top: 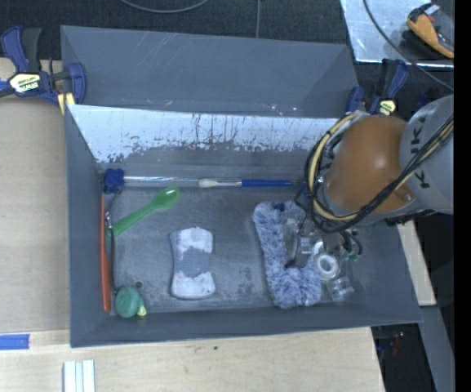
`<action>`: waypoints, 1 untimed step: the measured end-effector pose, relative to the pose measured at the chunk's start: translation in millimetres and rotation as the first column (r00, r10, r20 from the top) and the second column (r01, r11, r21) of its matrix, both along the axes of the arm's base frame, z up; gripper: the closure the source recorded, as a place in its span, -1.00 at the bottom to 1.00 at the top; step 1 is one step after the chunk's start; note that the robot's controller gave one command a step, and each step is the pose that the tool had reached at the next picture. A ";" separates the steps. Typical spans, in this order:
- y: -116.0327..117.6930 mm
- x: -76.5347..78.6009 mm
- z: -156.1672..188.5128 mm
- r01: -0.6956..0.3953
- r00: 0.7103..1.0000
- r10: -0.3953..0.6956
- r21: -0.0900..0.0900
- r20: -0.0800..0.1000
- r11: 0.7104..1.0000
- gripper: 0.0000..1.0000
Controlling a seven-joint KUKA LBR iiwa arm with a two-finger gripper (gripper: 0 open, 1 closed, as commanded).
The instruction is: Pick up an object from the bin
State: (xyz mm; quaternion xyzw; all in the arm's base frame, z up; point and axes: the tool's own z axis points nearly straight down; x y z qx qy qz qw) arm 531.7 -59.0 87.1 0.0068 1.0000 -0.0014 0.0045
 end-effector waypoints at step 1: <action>0.8 1.2 -7.2 -0.005 1.000 0.005 -0.002 0.006 1.000 1.00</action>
Offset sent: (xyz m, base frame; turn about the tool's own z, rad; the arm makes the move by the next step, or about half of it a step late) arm 0.0774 0.0729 0.1195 -0.2206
